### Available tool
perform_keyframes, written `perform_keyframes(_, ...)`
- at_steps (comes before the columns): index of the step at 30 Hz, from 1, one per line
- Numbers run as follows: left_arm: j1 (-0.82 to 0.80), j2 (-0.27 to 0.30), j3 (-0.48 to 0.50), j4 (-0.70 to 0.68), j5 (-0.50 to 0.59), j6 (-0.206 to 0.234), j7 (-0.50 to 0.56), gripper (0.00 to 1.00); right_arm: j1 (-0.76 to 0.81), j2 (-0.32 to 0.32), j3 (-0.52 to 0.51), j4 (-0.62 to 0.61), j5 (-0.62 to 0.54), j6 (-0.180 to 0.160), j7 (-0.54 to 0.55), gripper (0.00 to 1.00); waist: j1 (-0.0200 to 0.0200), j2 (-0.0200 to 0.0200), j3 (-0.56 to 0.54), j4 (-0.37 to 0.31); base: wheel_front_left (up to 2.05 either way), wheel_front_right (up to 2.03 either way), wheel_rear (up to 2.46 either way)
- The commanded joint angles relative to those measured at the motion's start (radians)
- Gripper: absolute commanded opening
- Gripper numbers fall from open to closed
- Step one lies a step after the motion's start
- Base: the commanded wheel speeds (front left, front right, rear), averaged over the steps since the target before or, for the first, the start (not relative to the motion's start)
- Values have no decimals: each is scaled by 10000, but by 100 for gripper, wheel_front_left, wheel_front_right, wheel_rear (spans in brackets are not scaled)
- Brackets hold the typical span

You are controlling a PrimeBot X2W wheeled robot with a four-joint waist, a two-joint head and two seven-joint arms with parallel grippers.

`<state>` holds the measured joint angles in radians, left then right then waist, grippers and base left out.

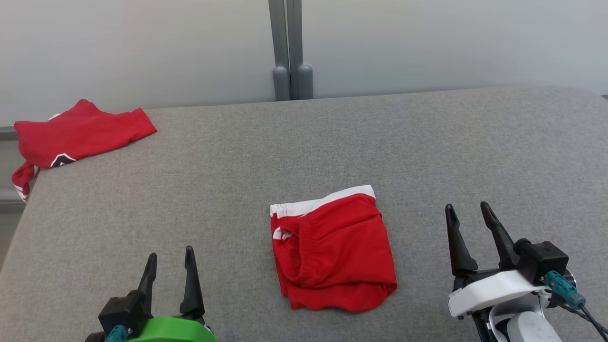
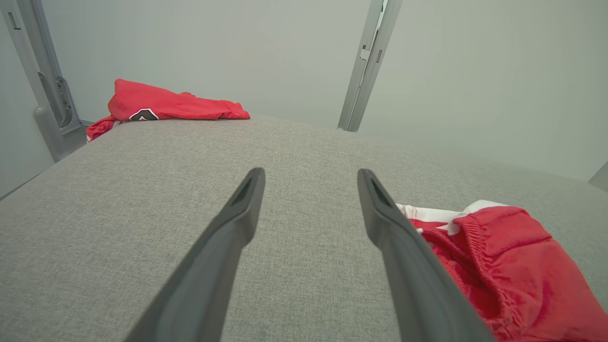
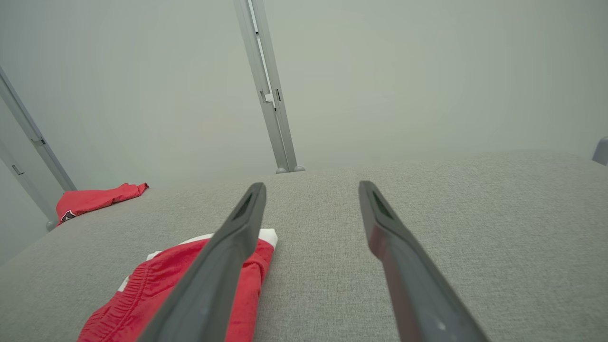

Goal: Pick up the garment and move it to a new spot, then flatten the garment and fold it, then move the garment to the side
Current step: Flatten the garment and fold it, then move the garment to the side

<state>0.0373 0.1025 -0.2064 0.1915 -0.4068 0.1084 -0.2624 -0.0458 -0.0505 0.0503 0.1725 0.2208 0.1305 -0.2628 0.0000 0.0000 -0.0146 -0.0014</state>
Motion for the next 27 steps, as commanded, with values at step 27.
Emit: perform_keyframes(27, 89, -430, 483, 431, 706, -523, -34, 100, -1377, -274, 366, 1761, 507, 4, 2415, 100, 0, 0, 132, 613, 0, 0, 0)
